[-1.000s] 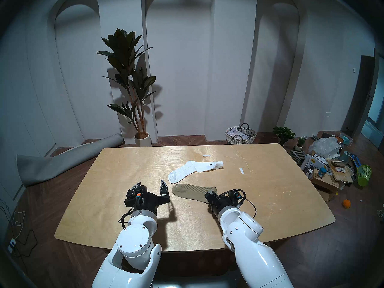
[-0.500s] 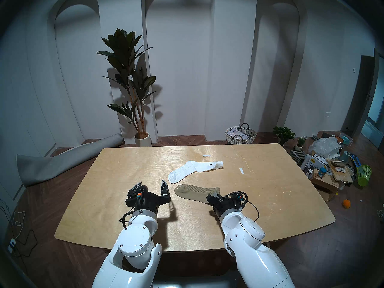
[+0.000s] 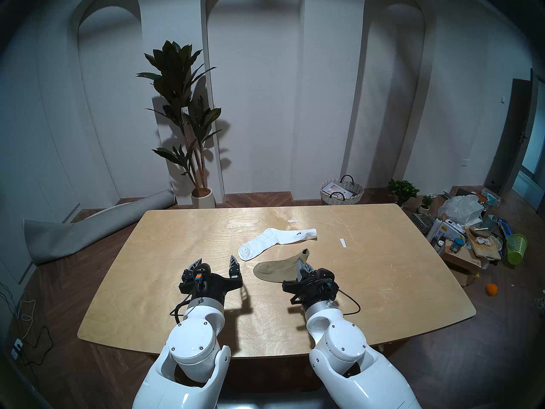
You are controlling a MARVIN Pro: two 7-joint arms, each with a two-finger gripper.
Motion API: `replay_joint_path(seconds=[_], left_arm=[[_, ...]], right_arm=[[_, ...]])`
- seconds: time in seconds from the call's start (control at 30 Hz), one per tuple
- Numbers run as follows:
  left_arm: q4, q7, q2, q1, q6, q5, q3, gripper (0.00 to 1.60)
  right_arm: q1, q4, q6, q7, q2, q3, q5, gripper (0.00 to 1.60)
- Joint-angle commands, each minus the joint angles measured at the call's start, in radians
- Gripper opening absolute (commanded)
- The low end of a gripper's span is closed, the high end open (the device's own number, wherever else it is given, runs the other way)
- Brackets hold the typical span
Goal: Fold socks in half once and place them neatly on the table
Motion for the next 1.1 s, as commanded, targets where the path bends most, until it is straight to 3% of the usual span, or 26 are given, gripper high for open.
replay_joint_path(seconds=[0.0, 0.33, 0.57, 0.6, 0.63, 0.83, 1.0, 1.07], left_arm=[[-0.021, 0.01, -0.011, 0.006, -0.02, -0.011, -0.016, 1.6], [-0.026, 0.019, -0.016, 0.018, -0.04, -0.025, -0.031, 1.6], [-0.03, 0.026, -0.02, 0.028, -0.06, -0.038, -0.041, 1.6], [-0.031, 0.028, -0.021, 0.033, -0.064, -0.041, -0.044, 1.6], [-0.032, 0.029, -0.02, 0.037, -0.068, -0.042, -0.047, 1.6], [-0.041, 0.033, -0.022, 0.059, -0.091, -0.062, -0.069, 1.6], [-0.046, 0.036, -0.023, 0.074, -0.107, -0.074, -0.082, 1.6], [-0.048, 0.035, -0.022, 0.079, -0.113, -0.077, -0.085, 1.6]], right_arm=[[0.068, 0.058, -0.088, -0.062, 0.001, -0.071, -0.226, 0.0], [0.156, 0.166, -0.128, -0.156, -0.029, -0.146, -0.376, 0.0], [0.209, 0.197, -0.079, -0.187, -0.014, -0.227, -0.445, 0.0], [0.215, 0.203, -0.068, -0.192, -0.017, -0.238, -0.454, 0.06], [0.223, 0.209, -0.062, -0.205, -0.016, -0.25, -0.454, 0.0], [0.267, 0.258, -0.001, -0.253, -0.019, -0.315, -0.52, 0.0], [0.294, 0.285, 0.064, -0.288, -0.017, -0.361, -0.627, 0.0], [0.304, 0.297, 0.072, -0.302, -0.019, -0.376, -0.637, 0.0]])
